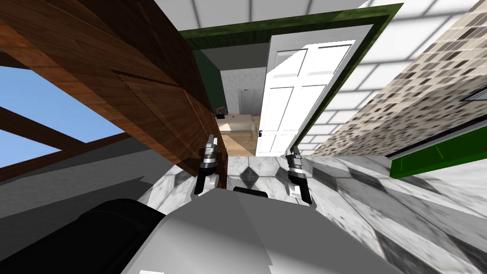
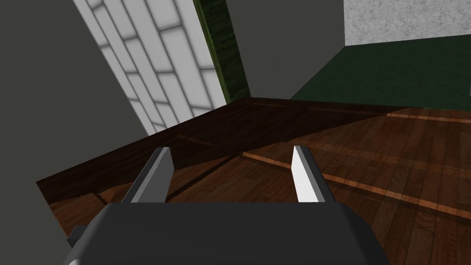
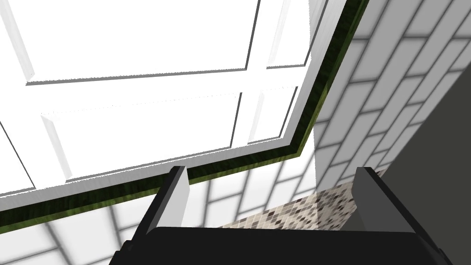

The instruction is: Pull the door open

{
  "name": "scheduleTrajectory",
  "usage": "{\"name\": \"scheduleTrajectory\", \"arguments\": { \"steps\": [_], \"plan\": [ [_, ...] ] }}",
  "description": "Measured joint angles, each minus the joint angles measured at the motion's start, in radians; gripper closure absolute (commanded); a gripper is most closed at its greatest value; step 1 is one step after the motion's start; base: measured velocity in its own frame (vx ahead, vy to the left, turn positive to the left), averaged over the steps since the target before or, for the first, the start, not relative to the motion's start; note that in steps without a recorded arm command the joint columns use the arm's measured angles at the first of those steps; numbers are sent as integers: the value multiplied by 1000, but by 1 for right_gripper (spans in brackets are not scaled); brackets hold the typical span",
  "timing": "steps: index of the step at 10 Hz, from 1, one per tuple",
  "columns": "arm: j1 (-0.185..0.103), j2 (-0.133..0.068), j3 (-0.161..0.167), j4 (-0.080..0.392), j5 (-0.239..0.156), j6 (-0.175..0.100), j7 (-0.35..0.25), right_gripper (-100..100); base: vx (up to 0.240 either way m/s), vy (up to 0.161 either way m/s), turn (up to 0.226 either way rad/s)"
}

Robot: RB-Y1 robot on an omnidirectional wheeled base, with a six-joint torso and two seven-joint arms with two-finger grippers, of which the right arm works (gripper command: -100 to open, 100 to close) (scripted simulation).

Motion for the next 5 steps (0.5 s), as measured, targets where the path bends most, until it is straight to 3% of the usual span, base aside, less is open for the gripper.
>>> {"name": "scheduleTrajectory", "arguments": {
  "steps": [5],
  "plan": [
    [-57, -11, -23, 127, -12, -18, 0, -100, 81, -10, 84]
  ]
}}
